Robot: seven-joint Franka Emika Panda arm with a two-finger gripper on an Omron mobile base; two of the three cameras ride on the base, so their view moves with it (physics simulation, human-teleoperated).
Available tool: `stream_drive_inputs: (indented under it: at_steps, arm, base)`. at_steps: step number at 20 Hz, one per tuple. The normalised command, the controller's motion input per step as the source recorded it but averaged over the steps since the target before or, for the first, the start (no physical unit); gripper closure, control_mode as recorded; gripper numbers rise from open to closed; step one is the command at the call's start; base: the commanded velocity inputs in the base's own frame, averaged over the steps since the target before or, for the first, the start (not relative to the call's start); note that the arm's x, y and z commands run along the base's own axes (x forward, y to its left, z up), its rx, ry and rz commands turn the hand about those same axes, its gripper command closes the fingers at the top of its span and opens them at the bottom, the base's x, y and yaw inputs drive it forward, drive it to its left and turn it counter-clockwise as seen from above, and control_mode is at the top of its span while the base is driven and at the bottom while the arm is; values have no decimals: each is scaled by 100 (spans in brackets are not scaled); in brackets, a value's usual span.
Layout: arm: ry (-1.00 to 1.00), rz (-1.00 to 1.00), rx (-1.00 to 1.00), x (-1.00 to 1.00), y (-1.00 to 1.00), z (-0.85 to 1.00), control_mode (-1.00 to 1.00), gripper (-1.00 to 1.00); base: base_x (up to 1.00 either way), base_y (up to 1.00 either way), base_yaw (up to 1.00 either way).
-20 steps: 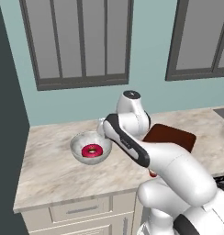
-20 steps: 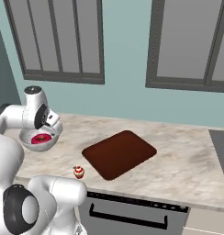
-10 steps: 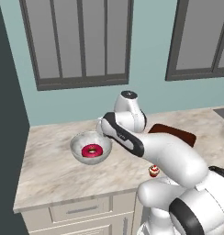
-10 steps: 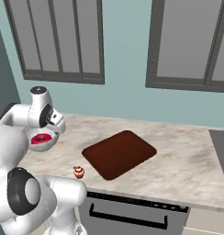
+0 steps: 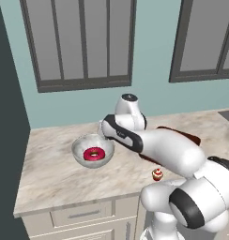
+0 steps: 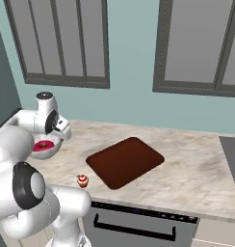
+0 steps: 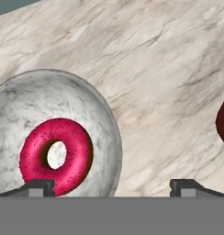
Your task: Place the bowl with donut and the cupcake onto the tray.
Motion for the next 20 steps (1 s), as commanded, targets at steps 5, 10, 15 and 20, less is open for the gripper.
stream_drive_inputs:
  at_steps: [5,10,15,20]
  arm:
    - [0,0,0,13,0,-24,-100,-100]
    - [0,0,0,12,0,-25,-100,-100]
    - [0,0,0,13,0,-24,-100,-100]
    - [0,0,0,8,0,-23,-100,-100]
  base:
    - [0,0,0]
    - [0,0,0]
    - [0,0,0]
    - [0,0,0]
